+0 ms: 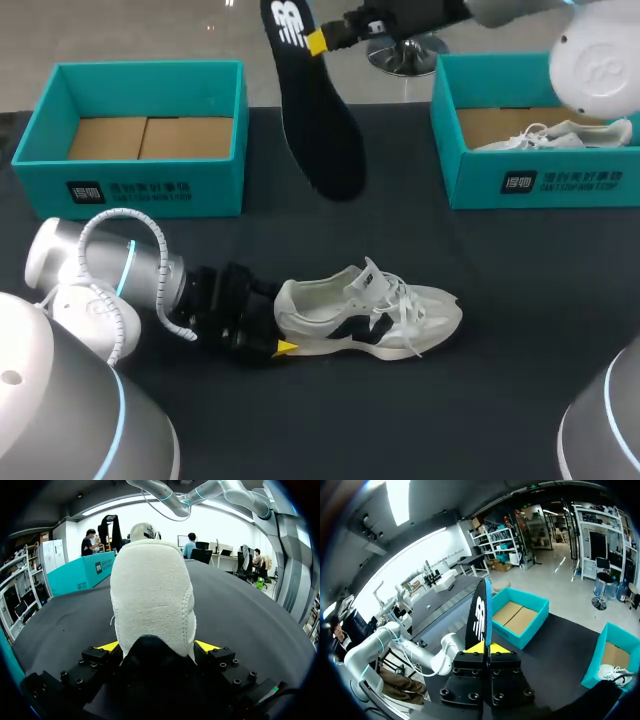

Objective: Take the shoe out of the shoebox, open the shoe tongue, remove and reinsert the insole, then place the shoe into the shoebox

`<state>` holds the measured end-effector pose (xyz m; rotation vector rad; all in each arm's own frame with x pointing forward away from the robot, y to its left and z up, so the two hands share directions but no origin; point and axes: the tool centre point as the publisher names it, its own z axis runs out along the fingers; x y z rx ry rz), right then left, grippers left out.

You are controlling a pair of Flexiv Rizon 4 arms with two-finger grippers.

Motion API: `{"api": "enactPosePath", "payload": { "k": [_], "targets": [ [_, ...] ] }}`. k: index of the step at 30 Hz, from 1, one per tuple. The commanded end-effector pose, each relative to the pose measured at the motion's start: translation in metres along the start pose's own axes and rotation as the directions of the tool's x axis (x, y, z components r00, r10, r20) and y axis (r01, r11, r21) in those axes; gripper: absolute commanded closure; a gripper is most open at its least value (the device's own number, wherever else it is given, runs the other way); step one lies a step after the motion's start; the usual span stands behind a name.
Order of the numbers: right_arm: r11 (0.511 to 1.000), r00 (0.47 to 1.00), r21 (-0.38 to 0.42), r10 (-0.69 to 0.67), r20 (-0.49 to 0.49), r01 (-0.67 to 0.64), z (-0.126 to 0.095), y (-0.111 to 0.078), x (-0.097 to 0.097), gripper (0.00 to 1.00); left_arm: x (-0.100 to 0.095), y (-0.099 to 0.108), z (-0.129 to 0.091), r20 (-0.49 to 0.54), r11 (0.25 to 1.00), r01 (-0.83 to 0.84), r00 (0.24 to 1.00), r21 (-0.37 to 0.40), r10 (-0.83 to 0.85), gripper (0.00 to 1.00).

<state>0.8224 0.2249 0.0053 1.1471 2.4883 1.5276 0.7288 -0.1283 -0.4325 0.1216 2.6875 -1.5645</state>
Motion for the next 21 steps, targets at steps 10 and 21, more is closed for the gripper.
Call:
{"api": "enactPosePath", "payload": {
  "k": [10,21],
  "targets": [
    [0.944,0.959,-0.274,0.111,-0.26,-0.184,-0.023,0.007,0.013,1.0,0.0,0.003,0.003,0.001,1.0,0.0,1.0,-0.004,0.0,1.0],
    [0.963,0.959,-0.204,0.119,-0.256,-0.174,-0.035,0.0,0.017,1.0,0.0,0.003,0.003,0.001,1.0,0.0,1.0,-0.004,0.0,1.0]
  ]
}}
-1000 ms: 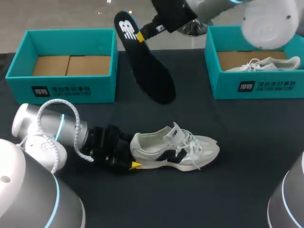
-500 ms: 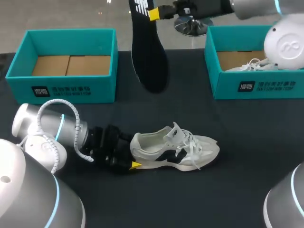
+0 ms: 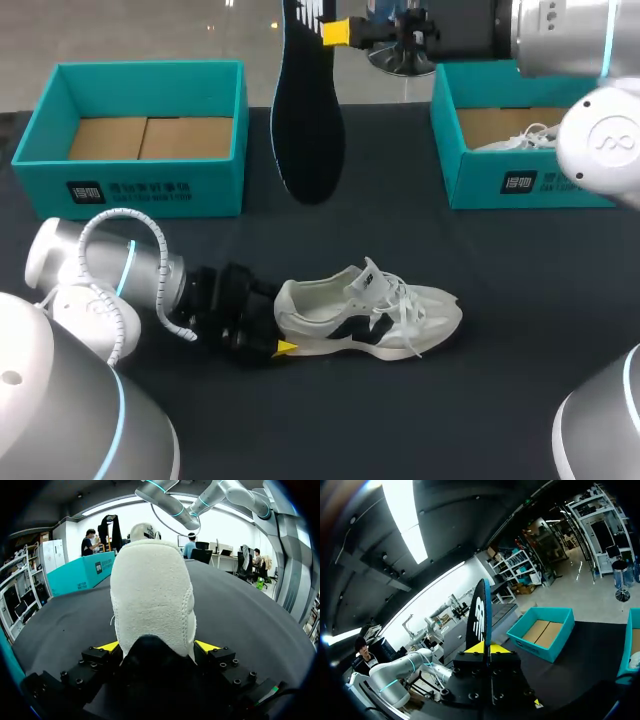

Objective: Take the shoe out of the shoebox, open the shoe tongue, remove and reinsert the insole, then place the shoe into the shoebox

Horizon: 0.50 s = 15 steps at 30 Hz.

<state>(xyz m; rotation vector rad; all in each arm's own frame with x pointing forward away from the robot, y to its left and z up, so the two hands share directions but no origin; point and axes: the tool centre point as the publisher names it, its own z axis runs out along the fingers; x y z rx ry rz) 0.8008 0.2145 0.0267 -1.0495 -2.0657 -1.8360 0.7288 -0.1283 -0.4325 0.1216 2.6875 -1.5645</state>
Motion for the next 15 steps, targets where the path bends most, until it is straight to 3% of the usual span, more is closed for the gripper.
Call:
{"api": "enactPosePath", "payload": {
  "k": [1,15],
  "targets": [
    [1.0,1.0,0.007,0.004,0.017,-0.004,-0.008,0.0,0.002,1.0,0.0,0.003,0.003,0.001,1.0,0.0,1.0,-0.003,0.0,1.0],
    [0.998,0.995,0.04,0.041,0.093,-0.045,-0.041,-0.01,0.022,1.0,0.0,0.003,0.003,0.001,1.0,0.0,1.0,-0.003,0.0,1.0]
  ]
}}
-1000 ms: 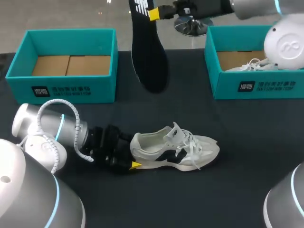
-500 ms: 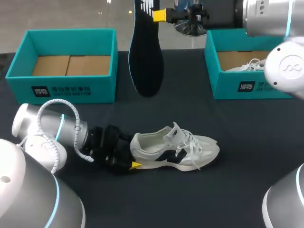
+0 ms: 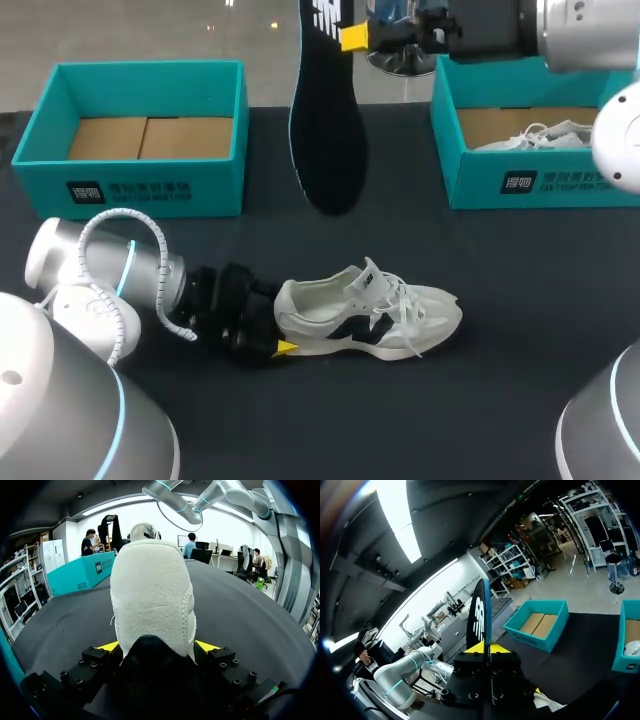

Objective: Take the shoe out of the shoebox, open the shoe tongue, remove and reinsert the insole, then place the shoe into the shoebox

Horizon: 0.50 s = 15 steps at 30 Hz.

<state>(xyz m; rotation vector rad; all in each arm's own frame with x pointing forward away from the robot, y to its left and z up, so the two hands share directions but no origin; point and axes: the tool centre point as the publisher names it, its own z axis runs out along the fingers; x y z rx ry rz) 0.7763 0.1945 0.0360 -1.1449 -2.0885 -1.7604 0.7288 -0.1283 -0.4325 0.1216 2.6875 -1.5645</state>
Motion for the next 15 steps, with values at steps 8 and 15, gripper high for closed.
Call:
{"api": "enactPosePath", "payload": {
  "k": [8,15],
  "targets": [
    [1.0,1.0,0.016,0.007,0.03,-0.007,-0.0143,-0.0047,0.0056,1.0,0.0003,0.0025,0.003,0.001,1.0,0.0,1.0,-0.003,0.0,1.0],
    [1.0,1.0,0.016,0.007,0.03,-0.007,-0.0143,-0.0047,0.0056,1.0,0.001,-0.0031,-0.0043,0.024,0.998,-0.054,0.998,-0.031,0.055,0.0]
  ]
}}
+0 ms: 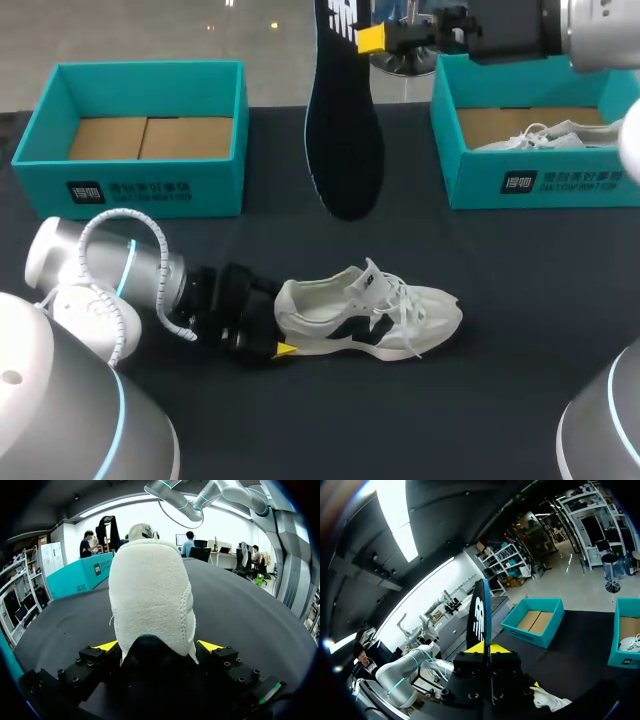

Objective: Take the shoe out of the shoebox, open the shoe tongue, remove and reinsert the insole, then place the shoe into the shoebox

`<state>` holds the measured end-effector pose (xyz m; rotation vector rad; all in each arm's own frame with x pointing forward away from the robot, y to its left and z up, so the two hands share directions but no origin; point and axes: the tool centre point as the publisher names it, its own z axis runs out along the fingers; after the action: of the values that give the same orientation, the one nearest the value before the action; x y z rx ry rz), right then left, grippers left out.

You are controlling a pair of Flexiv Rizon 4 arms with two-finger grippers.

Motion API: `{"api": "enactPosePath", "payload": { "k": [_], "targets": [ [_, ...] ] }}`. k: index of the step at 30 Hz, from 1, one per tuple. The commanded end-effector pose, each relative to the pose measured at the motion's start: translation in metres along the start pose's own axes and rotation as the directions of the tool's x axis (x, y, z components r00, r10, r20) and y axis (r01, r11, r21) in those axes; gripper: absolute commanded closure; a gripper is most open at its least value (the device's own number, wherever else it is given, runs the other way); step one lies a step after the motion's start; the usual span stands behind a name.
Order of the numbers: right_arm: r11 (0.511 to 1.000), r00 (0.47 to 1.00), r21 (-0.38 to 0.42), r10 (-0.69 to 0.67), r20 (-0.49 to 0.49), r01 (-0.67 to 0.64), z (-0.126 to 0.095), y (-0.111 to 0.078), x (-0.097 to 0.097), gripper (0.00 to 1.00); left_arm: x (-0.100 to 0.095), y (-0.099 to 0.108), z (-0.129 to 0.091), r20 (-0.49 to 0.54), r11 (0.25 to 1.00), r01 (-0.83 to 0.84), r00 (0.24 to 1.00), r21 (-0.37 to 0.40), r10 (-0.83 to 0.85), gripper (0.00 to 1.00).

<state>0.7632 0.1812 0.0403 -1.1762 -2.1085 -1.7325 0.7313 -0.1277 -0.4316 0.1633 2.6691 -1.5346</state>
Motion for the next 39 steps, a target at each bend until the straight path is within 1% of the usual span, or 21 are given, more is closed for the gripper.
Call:
{"api": "enactPosePath", "payload": {
  "k": [1,5,12,14,17,18,20,22,23,25,27,28,29,31,32,34,35,36,37,39],
  "targets": [
    [1.0,1.0,0.0,0.001,0.003,-0.001,0.003,0.001,0.0,1.0,0.003,-0.003,-0.004,0.021,0.999,-0.027,0.999,-0.034,0.028,0.0],
    [1.0,1.0,0.0,0.001,0.003,-0.001,0.003,0.001,0.0,1.0,0.002,-0.005,-0.012,0.045,0.996,-0.05,0.998,-0.072,0.054,0.0],
    [1.0,1.0,0.0,0.001,0.003,-0.001,0.003,0.001,0.0,1.0,-0.004,-0.005,-0.028,0.046,0.988,-0.086,0.995,-0.125,0.092,0.0],
    [1.0,1.0,0.0,0.001,0.003,-0.001,0.003,0.001,0.0,1.0,-0.004,-0.004,-0.033,0.029,0.986,-0.085,0.996,-0.14,0.089,0.0],
    [1.0,1.0,0.0,0.001,0.003,-0.001,0.003,0.001,0.0,1.0,-0.003,-0.006,-0.047,-0.009,0.975,-0.1,0.995,-0.199,0.1,0.0],
    [1.0,1.0,0.0,0.001,0.003,-0.001,0.003,0.001,0.0,1.0,-0.002,-0.009,-0.053,-0.027,0.967,-0.101,0.995,-0.232,0.097,0.0],
    [1.0,1.0,0.0,0.001,0.003,-0.001,0.003,0.001,0.0,1.0,-0.002,-0.016,-0.067,-0.063,0.966,-0.102,0.994,-0.236,0.089,0.0],
    [1.0,1.0,0.0,0.001,0.003,-0.001,0.003,0.001,0.0,1.0,0.001,-0.025,-0.079,-0.096,0.941,-0.128,0.99,-0.313,0.103,0.0],
    [1.0,1.0,0.0,0.001,0.003,-0.001,0.003,0.001,0.0,1.0,0.001,-0.031,-0.086,-0.112,0.941,-0.122,0.99,-0.315,0.09,0.0],
    [1.0,1.0,0.0,0.001,0.003,-0.001,0.003,0.001,0.0,1.0,0.001,-0.042,-0.097,-0.117,0.925,-0.136,0.988,-0.355,0.101,0.0],
    [1.0,1.0,0.0,0.001,0.003,-0.001,0.003,0.001,0.0,1.0,0.005,-0.055,-0.107,-0.133,0.916,-0.14,0.986,-0.375,0.097,0.0],
    [1.0,1.0,0.0,0.001,0.003,-0.001,0.003,0.001,0.0,1.0,0.005,-0.057,-0.108,-0.128,0.893,-0.153,0.986,-0.423,0.109,0.0],
    [1.0,1.0,0.0,0.001,0.003,-0.001,0.003,0.001,0.0,1.0,0.006,-0.059,-0.109,-0.128,0.881,-0.162,0.985,-0.444,0.117,0.0],
    [1.0,1.0,0.0,0.001,0.003,-0.001,0.003,0.001,0.0,1.0,0.008,-0.065,-0.111,-0.139,0.875,-0.167,0.983,-0.455,0.116,0.0],
    [1.0,1.0,0.0,0.001,0.003,-0.001,0.003,0.001,0.0,1.0,0.008,-0.066,-0.112,-0.133,0.858,-0.178,0.983,-0.482,0.13,0.0],
    [1.0,1.0,0.0,0.001,0.003,-0.001,0.003,0.001,0.0,1.0,0.009,-0.067,-0.112,-0.147,0.863,-0.171,0.983,-0.476,0.114,0.0],
    [1.0,1.0,0.0,0.001,0.003,-0.001,0.003,0.001,0.0,1.0,0.009,-0.068,-0.112,-0.141,0.846,-0.178,0.982,-0.502,0.124,0.0],
    [1.0,1.0,0.0,0.001,0.003,-0.001,0.003,0.001,0.0,1.0,0.01,-0.068,-0.112,-0.132,0.843,-0.174,0.984,-0.509,0.123,0.0],
    [1.0,1.0,0.0,0.001,0.003,-0.001,0.003,0.001,0.0,1.0,0.009,-0.068,-0.111,-0.136,0.86,-0.156,0.985,-0.486,0.101,0.0],
    [1.0,1.0,0.0,0.001,0.003,-0.001,0.003,0.001,0.0,1.0,0.008,-0.069,-0.111,-0.12,0.835,-0.158,0.987,-0.527,0.11,0.0]
  ]
}}
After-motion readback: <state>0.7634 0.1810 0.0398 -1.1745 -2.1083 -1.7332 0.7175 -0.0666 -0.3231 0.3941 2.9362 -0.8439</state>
